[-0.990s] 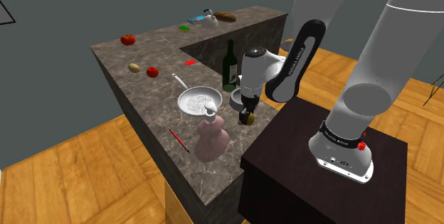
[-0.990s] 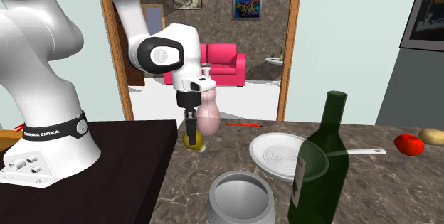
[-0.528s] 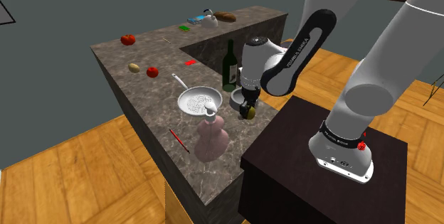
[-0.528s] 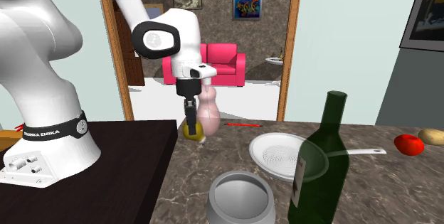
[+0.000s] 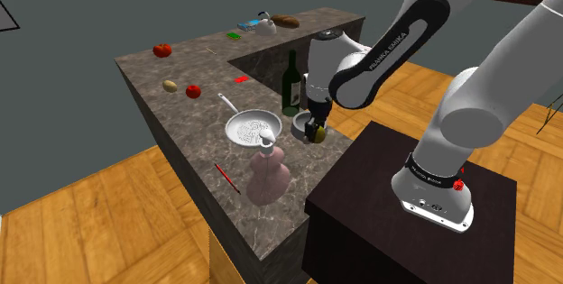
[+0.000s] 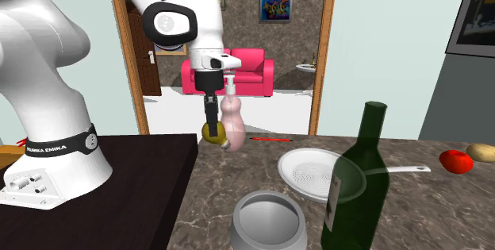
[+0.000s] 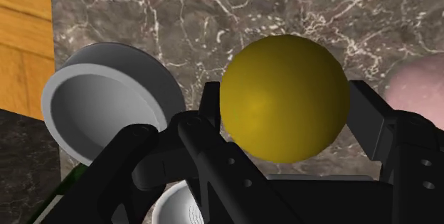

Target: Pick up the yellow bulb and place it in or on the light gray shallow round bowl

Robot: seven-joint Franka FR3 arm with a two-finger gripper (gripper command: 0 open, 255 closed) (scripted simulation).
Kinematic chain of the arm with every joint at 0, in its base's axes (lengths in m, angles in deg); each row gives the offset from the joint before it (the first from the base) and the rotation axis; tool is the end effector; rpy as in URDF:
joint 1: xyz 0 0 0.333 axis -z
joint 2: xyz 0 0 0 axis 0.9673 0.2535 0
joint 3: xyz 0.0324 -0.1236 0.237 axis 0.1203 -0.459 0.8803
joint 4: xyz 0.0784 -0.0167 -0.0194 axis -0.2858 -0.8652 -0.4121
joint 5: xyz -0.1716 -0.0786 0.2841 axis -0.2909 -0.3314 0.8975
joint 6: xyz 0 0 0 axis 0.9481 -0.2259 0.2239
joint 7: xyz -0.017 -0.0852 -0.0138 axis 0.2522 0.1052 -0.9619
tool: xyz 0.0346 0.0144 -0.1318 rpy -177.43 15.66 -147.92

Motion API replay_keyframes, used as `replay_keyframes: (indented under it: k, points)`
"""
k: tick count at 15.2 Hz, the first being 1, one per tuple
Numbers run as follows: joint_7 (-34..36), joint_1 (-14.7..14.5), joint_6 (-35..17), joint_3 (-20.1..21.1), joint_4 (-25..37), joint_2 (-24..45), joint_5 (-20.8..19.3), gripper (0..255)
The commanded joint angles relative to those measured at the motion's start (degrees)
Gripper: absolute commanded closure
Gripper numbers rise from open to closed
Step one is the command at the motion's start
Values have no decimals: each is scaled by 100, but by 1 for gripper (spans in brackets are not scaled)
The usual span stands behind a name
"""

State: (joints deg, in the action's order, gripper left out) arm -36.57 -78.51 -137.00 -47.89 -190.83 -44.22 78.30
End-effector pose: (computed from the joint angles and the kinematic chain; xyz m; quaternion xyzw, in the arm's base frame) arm 0.3211 0.0810 0.2310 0.9971 0.0659 0.0100 0.0368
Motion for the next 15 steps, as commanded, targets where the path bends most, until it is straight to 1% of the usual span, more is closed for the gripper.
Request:
replay_keyframes:
  k: [1,4,8,11,15]
  points:
    - [-56,-44,199,-29,28,-170,68,255]
    - [-477,289,224,-341,315,70,-167,255]
    - [-1013,645,288,-723,795,454,-388,255]
    - [-1406,855,364,-981,1220,778,-474,255]
    - [-1925,1084,506,-1274,1861,1243,-490,255]
